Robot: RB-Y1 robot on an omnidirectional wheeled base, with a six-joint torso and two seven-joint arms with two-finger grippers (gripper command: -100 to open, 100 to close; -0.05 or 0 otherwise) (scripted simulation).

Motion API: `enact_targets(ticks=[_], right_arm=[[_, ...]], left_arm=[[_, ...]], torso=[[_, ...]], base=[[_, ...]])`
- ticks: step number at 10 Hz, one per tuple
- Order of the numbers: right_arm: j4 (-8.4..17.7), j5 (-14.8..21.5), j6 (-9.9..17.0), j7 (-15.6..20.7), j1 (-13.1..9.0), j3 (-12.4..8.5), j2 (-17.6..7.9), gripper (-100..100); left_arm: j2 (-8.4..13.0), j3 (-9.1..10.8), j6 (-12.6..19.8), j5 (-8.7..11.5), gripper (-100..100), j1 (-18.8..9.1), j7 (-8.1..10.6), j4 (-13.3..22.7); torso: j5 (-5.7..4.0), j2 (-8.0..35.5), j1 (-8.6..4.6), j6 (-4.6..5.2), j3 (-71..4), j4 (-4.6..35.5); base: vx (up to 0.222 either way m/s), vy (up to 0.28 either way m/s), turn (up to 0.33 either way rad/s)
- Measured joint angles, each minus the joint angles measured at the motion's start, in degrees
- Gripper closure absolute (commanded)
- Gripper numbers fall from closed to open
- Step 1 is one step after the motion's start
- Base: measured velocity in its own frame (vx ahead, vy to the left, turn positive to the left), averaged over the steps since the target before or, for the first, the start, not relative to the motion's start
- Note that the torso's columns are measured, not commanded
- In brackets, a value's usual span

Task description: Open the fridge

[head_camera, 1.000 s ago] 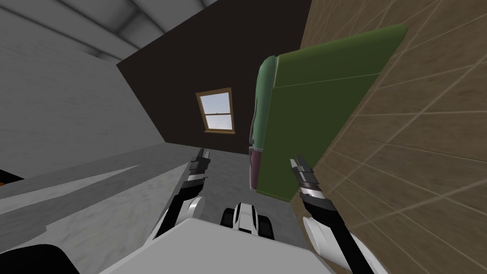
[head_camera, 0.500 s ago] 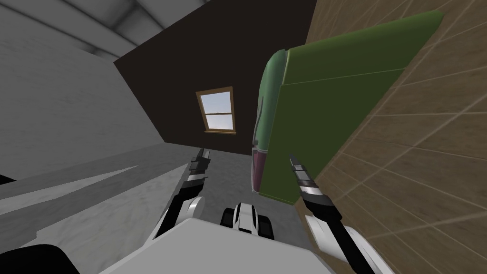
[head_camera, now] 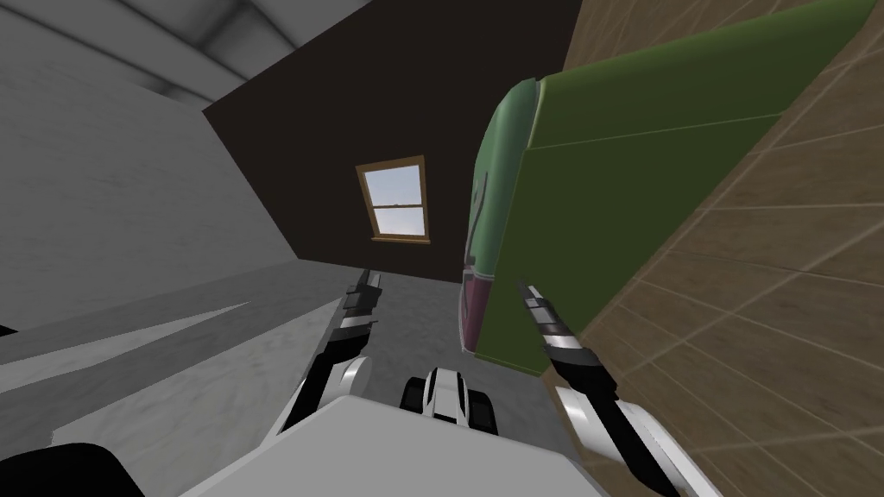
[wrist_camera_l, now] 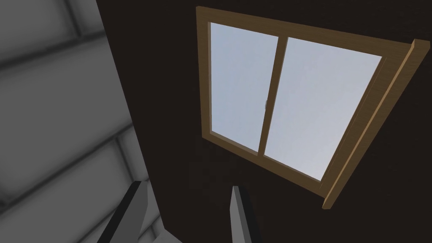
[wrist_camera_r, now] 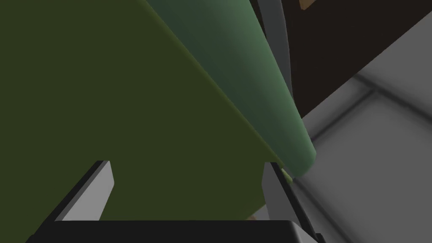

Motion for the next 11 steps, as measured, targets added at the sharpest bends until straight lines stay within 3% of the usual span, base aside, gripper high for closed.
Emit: enact_targets(ticks=[11], right_arm=[[4.1,16.3,2.7,16.1,-3.8,-2.3,-5.2,-100]], left_arm=[[0.0,0.00,0.0,0.0,0,0.0,0.00,0.0]], torso=[[0.04,0.0,0.08,0.00,0.0,0.0]], base=[[0.044,0.086,-0.006]])
